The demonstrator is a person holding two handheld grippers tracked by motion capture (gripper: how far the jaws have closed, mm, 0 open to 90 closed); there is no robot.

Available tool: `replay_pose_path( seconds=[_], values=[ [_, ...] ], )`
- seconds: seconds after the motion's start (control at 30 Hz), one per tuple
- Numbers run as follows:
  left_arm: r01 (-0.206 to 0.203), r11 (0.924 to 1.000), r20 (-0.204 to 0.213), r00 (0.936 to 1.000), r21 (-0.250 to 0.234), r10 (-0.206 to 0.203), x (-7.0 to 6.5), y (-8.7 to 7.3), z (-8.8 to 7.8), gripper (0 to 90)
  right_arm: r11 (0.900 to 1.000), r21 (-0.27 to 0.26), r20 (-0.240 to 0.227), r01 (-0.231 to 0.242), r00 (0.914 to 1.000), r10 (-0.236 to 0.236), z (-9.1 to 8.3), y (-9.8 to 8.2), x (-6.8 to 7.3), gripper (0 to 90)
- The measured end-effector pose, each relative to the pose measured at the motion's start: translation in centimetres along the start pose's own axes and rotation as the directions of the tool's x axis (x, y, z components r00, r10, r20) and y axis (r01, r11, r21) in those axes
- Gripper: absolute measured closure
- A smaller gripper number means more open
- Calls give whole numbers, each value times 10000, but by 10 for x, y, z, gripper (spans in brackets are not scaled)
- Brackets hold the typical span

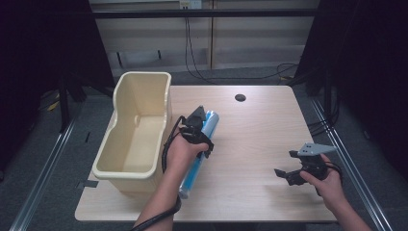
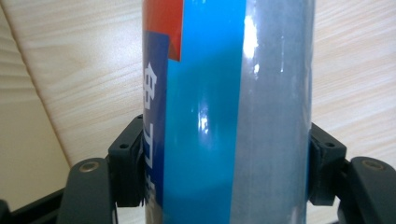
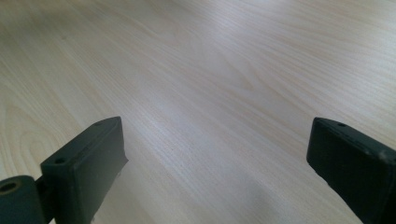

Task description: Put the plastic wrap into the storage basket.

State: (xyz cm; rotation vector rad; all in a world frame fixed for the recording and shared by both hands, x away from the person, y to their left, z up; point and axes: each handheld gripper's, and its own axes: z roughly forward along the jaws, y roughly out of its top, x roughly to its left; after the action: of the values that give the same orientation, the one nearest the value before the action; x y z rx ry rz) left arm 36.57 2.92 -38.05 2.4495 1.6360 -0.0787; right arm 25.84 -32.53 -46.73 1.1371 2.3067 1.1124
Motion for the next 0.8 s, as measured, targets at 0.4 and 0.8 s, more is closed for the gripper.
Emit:
replay_pose_path(
  seconds=[0.4, 0.8],
  values=[
    [-102, 9999, 97, 9999, -64, 102, 3, 3, -36, 321, 10000, -44, -25, -30, 10000, 30, 0, 0, 0, 41],
    [-177, 9997, 468, 9987, -167, 185, 10, 1, -71, 322, 9999, -101, -23, 39, 10000, -39, 0, 1, -1, 41]
  ],
)
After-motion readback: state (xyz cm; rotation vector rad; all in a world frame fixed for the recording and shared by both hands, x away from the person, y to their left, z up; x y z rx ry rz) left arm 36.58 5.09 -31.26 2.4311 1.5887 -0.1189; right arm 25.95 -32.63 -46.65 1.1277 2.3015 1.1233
